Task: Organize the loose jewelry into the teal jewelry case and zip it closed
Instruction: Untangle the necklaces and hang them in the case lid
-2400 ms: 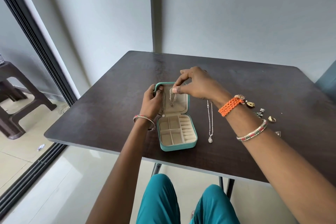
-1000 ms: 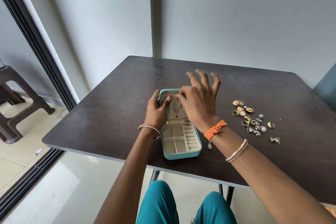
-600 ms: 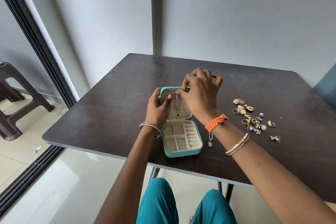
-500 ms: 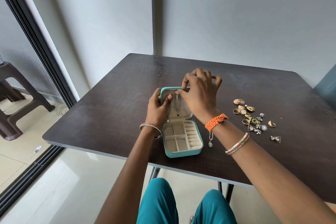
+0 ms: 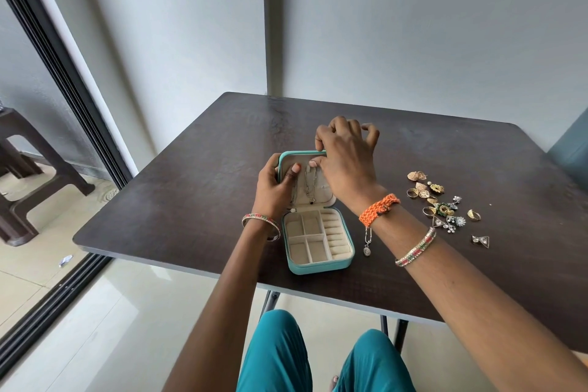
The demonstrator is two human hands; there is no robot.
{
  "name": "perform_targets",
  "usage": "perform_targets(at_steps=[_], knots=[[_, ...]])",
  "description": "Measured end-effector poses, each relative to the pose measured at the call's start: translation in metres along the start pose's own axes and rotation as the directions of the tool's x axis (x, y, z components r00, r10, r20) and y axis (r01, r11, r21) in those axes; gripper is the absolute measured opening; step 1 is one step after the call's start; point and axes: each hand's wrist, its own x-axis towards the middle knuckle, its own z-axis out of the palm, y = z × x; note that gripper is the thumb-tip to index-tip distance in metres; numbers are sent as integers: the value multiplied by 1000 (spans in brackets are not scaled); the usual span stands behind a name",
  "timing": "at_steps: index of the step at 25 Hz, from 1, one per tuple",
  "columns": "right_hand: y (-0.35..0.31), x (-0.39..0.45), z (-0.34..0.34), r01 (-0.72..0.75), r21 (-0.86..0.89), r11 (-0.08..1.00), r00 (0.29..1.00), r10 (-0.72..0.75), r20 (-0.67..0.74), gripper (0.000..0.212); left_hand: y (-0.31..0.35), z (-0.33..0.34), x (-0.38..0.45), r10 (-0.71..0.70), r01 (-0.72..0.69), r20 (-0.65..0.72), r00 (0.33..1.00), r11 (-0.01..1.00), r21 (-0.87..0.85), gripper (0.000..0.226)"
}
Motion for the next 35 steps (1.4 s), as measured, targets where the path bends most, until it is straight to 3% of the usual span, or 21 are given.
perform_targets(at_steps=[3,7,14,17,20,23,26,28,35], knots=[[1,-2,2,32,-29,999,999,-31,32,36,1,0,-1,-10,11,1,1000,1000,-17,8],[7,-5,0,-14,86,996,1000,14,8,37,-1,0,-1,-78,78,-1,997,994,-76,9],[33,-31,7,-142,264,954,990,143,15,17,-10,1,-5,-199,197,-13,980,976,-95,3],[49,-41,13,-229,285,931,973,216,77,12,-9,2,-6,-215,211,-69,974,975,-64,18],[70,-46,11,-338,290,895,941,321,108,10,-8,0,-4,-197,206,-149,969,977,50,45],[93,-47,11,-457,241,856,882,402,246,28,1,-2,1,-18,96,-225,974,935,342,60],[100,-47,23,-517,125,847,809,436,394,32,22,7,6,168,-105,-37,985,758,643,59],[96,-46,33,-536,76,841,789,467,399,30,36,18,10,178,-187,85,980,700,689,50],[95,-36,47,-616,72,784,763,572,301,15,40,37,2,147,-282,258,955,721,633,31]])
